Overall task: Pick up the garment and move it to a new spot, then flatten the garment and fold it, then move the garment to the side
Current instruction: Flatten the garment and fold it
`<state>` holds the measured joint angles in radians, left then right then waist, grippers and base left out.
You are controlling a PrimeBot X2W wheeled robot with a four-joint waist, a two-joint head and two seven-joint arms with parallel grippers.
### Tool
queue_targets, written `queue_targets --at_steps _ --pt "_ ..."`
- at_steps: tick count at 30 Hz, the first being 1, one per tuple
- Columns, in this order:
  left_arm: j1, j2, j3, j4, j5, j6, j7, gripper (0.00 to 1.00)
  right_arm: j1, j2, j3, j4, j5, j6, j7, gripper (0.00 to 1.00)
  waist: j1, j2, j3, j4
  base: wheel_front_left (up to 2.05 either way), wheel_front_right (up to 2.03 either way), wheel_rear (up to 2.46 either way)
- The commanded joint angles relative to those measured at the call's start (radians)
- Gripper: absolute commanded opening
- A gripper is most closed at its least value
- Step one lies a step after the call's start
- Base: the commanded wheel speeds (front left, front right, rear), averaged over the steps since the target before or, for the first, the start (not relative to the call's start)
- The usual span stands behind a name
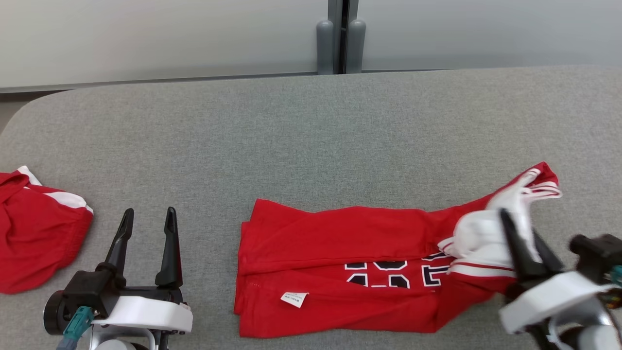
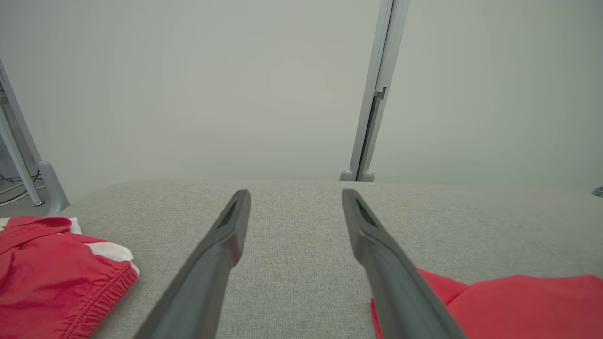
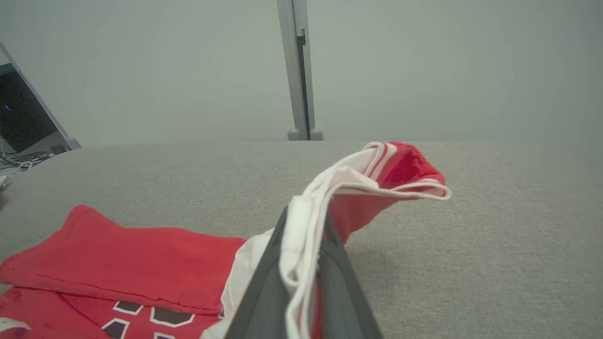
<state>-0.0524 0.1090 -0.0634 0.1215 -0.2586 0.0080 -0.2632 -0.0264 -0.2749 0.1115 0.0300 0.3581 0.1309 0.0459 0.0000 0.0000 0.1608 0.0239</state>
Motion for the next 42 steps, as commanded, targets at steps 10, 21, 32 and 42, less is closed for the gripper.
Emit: queue_targets --at_steps 10,21,32,42 --pt "-0.027 -0.013 -0.019 0.009 0.009 -0.018 -0.002 1.00 -0.179 0.189 0.376 0.014 0.072 0.000 0.064 0.00 0.0000 0.0000 0.007 0.058 0.00 0.00 0.00" --pt "-0.084 -0.039 -0.041 0.019 0.011 -0.031 -0.002 1.00 -0.335 0.223 0.579 0.297 0.213 0.000 -0.035 0.00 0.0000 0.0000 0.076 0.133 0.00 0.00 0.00" --pt "-0.098 -0.045 -0.020 0.029 0.023 -0.033 -0.002 1.00 -0.451 0.223 0.708 0.332 0.250 0.000 -0.219 1.00 0.0000 0.0000 0.083 0.118 0.00 0.00 0.00" --pt "-0.078 -0.047 -0.002 0.032 0.044 -0.036 -0.002 1.00 -0.419 0.174 0.459 0.228 0.128 0.000 -0.308 1.00 0.0000 0.0000 0.055 0.075 0.00 0.00 0.00"
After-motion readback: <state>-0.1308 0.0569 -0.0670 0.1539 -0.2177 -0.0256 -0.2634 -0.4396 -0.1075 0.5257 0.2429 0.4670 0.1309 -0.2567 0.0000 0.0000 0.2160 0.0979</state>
